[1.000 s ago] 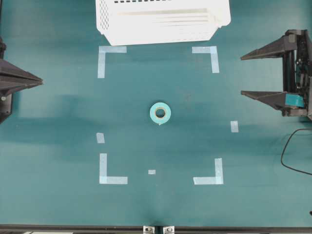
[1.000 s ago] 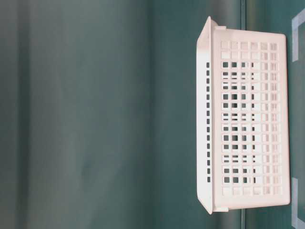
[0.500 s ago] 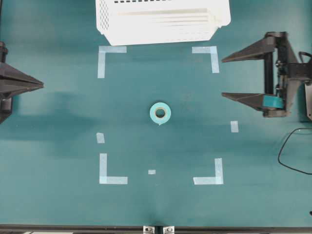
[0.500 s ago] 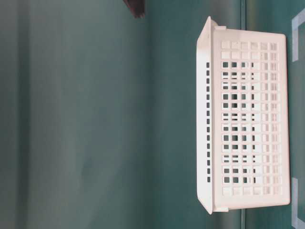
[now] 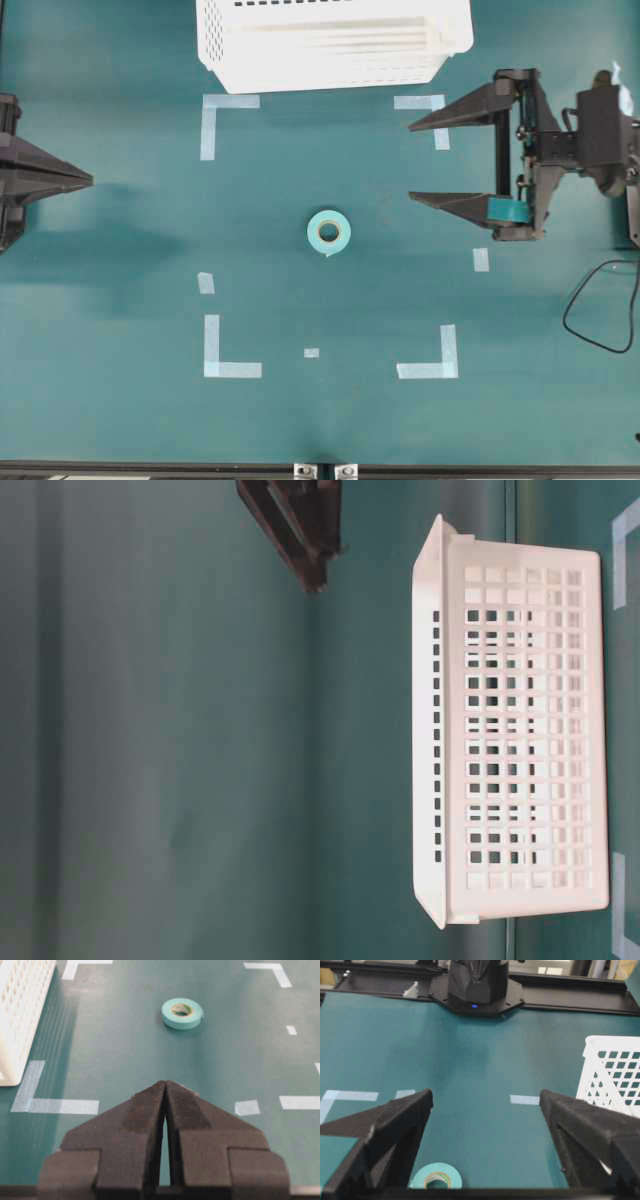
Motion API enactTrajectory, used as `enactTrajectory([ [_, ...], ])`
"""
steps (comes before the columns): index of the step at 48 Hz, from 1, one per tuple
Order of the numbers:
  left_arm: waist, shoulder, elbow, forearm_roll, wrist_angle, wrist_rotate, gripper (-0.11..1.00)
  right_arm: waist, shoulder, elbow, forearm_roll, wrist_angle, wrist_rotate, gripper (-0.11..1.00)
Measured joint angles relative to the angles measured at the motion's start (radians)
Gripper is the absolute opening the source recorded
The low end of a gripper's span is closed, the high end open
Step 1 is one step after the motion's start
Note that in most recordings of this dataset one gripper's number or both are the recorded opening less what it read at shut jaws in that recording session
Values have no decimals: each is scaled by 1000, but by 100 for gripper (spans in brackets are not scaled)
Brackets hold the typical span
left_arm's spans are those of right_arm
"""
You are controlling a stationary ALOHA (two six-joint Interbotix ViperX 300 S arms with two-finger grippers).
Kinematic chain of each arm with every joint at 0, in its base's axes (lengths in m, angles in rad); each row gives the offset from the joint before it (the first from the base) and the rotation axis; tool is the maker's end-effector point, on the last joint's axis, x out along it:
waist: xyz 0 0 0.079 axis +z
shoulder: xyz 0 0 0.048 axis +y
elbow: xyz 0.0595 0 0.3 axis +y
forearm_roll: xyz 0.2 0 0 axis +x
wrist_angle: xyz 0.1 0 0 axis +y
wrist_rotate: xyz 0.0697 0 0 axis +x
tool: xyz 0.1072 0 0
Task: Put the tape in the middle into the white basket.
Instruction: 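Open the right gripper and move it over the light-blue tape roll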
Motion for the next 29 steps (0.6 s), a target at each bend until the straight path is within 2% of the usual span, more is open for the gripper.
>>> enactTrajectory([
  [21,0,0,3,0,-5,0,-11,-3,110,-43,11,0,5,99],
  [29,2,0,3,-2,-5,0,-11,-3,146,-44,12,23,48,99],
])
